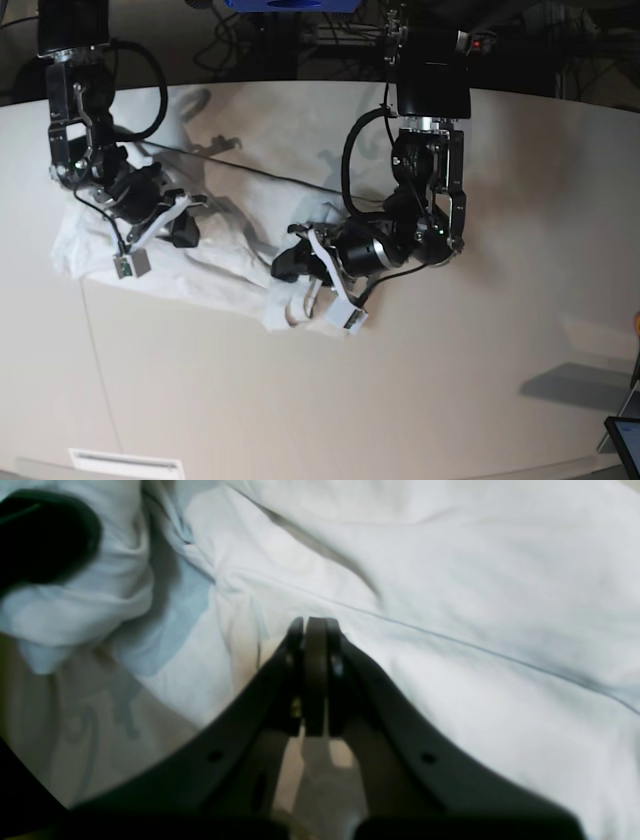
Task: Fold the T-shirt properly
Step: 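Lift the strip end with the left gripper and fold it toward the right gripper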
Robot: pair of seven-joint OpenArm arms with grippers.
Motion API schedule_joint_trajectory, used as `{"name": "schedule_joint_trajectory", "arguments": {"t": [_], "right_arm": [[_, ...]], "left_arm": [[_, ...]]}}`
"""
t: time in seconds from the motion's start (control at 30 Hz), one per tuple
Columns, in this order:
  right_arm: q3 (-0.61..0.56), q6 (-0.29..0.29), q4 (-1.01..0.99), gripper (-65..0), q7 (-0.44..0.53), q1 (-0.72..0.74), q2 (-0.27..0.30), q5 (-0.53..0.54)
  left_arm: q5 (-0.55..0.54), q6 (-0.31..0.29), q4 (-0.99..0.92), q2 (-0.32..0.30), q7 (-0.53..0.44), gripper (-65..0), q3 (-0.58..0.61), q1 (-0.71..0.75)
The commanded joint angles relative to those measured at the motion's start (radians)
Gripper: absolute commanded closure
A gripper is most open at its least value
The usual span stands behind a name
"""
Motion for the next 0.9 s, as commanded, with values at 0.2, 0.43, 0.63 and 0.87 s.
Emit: {"name": "schedule_joint_trajectory", "arguments": {"t": [0.2,0.43,0.63,0.87], "right_arm": [[0.006,0.008,0.015,-0.7,0.017,0.012,0.012,0.011],[0.006,0.008,0.015,-0.7,0.017,0.014,0.012,0.011],[0.006,0.008,0.015,-0.7,0.017,0.015,0.012,0.011],[0.006,0.008,0.015,-0.7,0.017,0.017,0.012,0.011]], "left_arm": [[-0.028,-0.006,-0.026,0.008,-0.045,0.0,0.019,-0.045],[-0.036,-0.006,-0.040,0.010,-0.040,0.0,0.019,-0.057],[-0.037,-0.006,-0.039,0.007,-0.038,0.0,0.066,-0.057],[-0.037,-0.006,-0.039,0.005,-0.038,0.0,0.080,-0.052]]}}
